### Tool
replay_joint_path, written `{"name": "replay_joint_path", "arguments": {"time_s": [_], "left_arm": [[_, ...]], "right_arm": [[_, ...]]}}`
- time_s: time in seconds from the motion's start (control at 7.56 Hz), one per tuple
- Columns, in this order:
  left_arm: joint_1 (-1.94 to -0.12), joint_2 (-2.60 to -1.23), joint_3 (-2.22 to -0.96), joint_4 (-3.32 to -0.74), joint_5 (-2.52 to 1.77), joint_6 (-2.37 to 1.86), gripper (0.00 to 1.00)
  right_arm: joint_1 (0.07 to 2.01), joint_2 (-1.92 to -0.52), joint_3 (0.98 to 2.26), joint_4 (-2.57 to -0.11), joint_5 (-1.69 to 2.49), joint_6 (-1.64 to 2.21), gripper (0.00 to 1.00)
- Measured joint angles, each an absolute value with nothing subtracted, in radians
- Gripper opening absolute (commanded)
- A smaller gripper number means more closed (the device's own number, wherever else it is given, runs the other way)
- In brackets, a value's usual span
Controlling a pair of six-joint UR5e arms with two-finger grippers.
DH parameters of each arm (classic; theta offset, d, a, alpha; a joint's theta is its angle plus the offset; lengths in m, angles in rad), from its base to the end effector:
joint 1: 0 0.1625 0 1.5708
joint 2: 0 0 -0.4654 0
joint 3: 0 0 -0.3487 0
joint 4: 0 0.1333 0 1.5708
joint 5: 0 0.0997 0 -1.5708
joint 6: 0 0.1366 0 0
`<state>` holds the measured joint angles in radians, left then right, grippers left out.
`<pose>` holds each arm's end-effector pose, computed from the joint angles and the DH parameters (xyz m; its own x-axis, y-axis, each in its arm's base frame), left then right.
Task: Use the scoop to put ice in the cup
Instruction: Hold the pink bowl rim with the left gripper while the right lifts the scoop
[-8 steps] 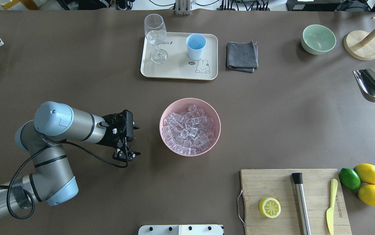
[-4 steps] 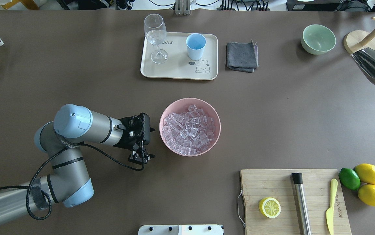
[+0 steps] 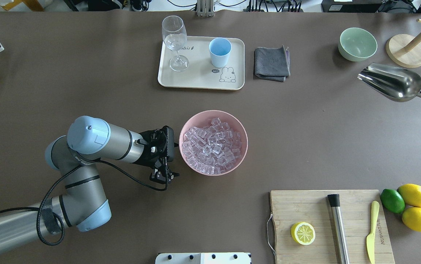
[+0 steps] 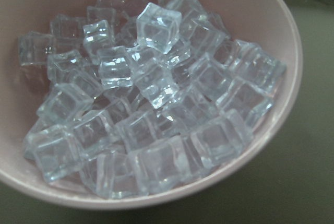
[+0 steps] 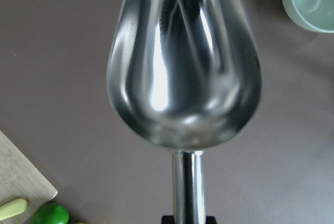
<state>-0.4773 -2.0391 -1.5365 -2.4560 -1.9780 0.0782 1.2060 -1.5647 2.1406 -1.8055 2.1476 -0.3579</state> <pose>0.5612 -0.3794 0.3658 0.0636 0.9977 -0.0226 -0.2268 0.0365 0.9733 -0.0976 -0.4204 0.5125 0.5547 -0.7482 0.3641 0.5664 0.6601 0.4934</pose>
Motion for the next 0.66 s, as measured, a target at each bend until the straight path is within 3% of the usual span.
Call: {"name": "replay_joint_path", "arguments": {"time_s": [0.66], "left_arm": [[-0.477, -2.080, -1.501, -2.456, -1.977, 0.078, 0.99]], "right_arm": [[0.876, -1.164, 2.240, -2.346, 1.921, -0.463, 0.00]]}}
